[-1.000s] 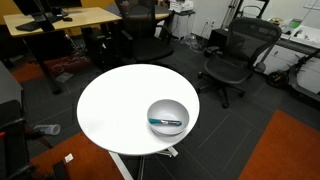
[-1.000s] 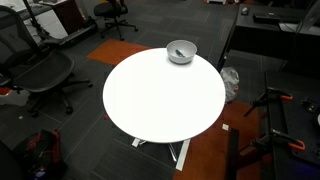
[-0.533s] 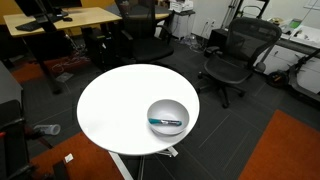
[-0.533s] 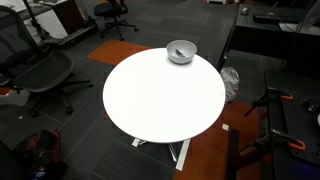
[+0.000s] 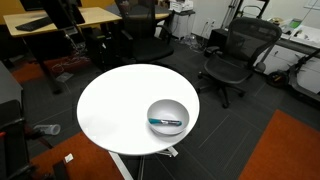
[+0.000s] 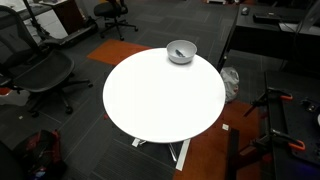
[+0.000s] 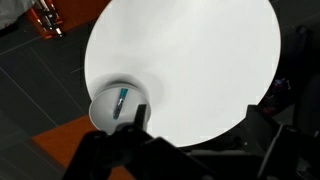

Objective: Take the pen out of the bowl and put it on the table

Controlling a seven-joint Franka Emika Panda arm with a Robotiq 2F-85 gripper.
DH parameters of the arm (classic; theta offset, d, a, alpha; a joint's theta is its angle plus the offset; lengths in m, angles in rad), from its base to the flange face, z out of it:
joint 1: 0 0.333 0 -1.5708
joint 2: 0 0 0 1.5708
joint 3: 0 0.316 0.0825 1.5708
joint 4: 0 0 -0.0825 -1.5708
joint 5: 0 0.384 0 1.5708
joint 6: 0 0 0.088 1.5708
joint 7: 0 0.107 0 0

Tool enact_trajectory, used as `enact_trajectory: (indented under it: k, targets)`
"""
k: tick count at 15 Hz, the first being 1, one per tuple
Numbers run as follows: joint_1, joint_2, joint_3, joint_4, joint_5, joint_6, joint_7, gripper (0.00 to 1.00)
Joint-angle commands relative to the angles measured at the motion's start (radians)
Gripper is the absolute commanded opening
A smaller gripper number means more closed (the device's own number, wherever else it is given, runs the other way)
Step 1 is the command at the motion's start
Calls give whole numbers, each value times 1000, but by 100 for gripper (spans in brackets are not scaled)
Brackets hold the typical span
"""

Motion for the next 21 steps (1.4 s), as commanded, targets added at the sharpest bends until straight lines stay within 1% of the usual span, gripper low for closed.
enact_trajectory:
  k: [1,4,7,10,17,21]
  targets:
    - [-42,122,12,80,-40,34,88,100]
    - [-57,198,7,126,-67,53,133,100]
    - [-63,283,-6,182,-75,80,150,100]
    - [-64,366,-24,241,-73,89,164,100]
    - [-57,519,-70,344,-108,100,210,100]
    - [-53,598,-90,376,-95,157,211,100]
